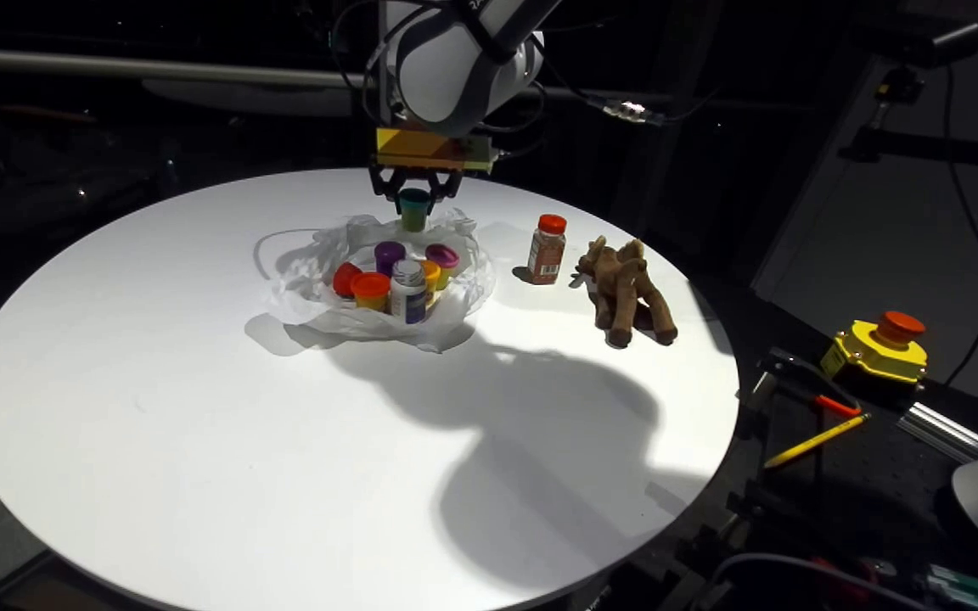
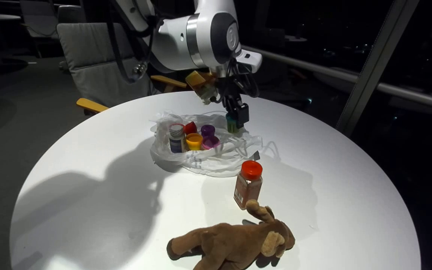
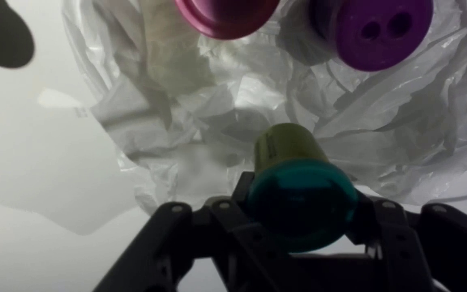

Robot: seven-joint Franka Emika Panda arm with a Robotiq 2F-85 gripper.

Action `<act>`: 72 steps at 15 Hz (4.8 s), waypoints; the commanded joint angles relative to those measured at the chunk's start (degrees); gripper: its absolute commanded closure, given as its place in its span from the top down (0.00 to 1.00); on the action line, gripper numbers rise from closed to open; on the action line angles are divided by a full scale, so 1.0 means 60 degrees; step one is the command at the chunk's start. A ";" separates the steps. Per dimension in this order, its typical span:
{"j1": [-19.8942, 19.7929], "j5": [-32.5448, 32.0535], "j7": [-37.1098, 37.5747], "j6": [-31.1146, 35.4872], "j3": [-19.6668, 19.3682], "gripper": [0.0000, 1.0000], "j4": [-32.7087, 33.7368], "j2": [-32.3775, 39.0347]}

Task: Put the objects on the table into the plastic bag.

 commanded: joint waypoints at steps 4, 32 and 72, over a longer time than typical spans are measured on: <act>-0.0659 0.1081 -0.1167 -0.0664 0.0860 0.22 0.0812 0.0707; -0.0568 -0.0308 -0.3420 -0.4504 0.1013 1.00 -0.4429 -0.5425; -0.1538 0.0421 -0.2496 -0.0882 0.0075 1.00 -0.4834 -0.3289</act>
